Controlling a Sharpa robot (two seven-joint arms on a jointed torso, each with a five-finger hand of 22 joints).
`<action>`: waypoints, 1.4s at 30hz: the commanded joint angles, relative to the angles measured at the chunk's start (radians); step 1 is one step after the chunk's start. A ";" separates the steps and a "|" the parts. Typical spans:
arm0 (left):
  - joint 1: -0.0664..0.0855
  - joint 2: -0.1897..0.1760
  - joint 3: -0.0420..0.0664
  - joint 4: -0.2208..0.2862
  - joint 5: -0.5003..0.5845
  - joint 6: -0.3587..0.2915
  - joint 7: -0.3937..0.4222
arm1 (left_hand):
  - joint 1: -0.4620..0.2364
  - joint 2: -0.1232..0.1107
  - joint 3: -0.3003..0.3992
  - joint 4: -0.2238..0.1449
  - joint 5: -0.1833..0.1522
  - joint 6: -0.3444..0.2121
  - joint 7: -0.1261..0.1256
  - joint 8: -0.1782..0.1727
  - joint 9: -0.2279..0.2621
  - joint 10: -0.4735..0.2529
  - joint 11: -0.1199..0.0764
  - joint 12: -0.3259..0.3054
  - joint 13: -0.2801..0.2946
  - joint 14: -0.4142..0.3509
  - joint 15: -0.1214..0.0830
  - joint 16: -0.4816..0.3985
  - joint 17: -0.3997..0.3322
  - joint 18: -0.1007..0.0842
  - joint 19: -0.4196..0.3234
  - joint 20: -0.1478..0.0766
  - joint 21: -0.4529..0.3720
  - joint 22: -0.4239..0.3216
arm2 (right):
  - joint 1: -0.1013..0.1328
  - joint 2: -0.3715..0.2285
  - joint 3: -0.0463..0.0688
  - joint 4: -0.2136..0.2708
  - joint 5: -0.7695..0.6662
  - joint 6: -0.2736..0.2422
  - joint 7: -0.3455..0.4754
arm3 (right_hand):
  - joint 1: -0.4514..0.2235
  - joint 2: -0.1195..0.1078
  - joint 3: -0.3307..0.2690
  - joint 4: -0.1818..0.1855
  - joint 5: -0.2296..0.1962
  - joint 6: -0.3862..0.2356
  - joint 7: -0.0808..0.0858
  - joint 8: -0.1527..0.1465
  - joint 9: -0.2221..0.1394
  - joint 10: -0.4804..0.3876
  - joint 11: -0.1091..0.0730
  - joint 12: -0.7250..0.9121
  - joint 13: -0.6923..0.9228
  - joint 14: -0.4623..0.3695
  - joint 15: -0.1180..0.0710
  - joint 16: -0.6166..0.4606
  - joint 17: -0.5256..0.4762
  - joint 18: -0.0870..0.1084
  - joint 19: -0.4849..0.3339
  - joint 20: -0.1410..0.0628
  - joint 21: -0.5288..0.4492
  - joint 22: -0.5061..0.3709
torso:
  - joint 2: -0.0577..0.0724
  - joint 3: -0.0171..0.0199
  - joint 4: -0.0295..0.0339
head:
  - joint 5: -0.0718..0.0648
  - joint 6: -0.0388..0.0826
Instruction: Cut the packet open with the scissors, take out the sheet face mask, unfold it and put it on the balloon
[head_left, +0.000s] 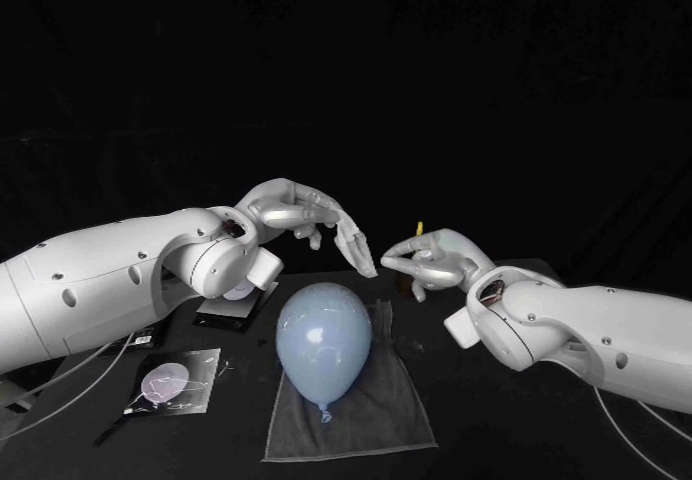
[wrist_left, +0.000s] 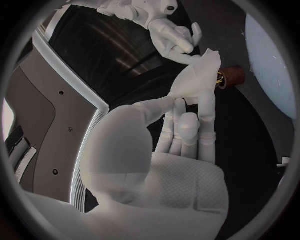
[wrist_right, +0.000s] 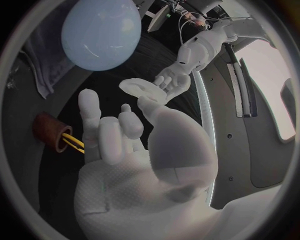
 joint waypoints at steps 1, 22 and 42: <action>0.003 0.008 0.001 -0.006 -0.040 0.074 -0.004 | 0.001 0.007 -0.001 -0.002 0.003 0.006 0.003 0.004 0.001 -0.003 -0.003 0.002 0.000 0.000 0.002 0.002 0.002 0.010 -0.007 -0.004 0.004 0.001 | 0.018 0.016 0.001 -0.022 0.001 0.018 0.130 | -0.002 -0.025 -0.020 -0.004 0.001 -0.006 0.003 -0.010 -0.004 -0.001 0.003 0.006 0.002 0.003 0.000 0.005 -0.001 0.012 -0.002 0.004 0.000 0.001 | 0.000 -0.0021 -0.0008 | -0.001 0.003; 0.004 0.030 0.001 -0.028 -0.049 0.082 -0.003 | 0.001 0.007 -0.003 -0.003 0.003 0.005 0.003 0.004 0.001 -0.004 -0.003 0.002 0.000 0.007 0.002 0.007 0.013 0.010 -0.007 -0.003 0.005 0.002 | 0.041 0.099 0.005 -0.101 -0.083 0.073 0.083 | -0.009 -0.048 -0.101 0.009 -0.006 -0.048 0.020 -0.051 -0.019 -0.029 0.020 0.014 -0.007 -0.019 0.015 0.011 -0.015 0.017 -0.034 0.018 -0.015 -0.004 | -0.001 -0.0021 -0.0002 | -0.002 -0.003; 0.004 0.027 0.001 -0.021 -0.050 0.081 0.003 | 0.000 0.008 -0.004 -0.004 0.003 0.005 0.003 0.004 0.001 -0.004 -0.003 0.002 0.000 0.007 0.002 0.007 0.014 0.011 -0.007 -0.003 0.005 0.002 | 0.029 0.115 0.003 -0.128 -0.129 0.063 0.028 | 0.043 0.000 -0.128 0.007 -0.010 0.039 -0.005 -0.016 -0.010 0.026 -0.003 0.101 0.045 0.024 -0.003 0.064 0.029 0.000 0.036 0.005 0.088 0.089 | 0.000 -0.0017 -0.0012 | 0.000 -0.010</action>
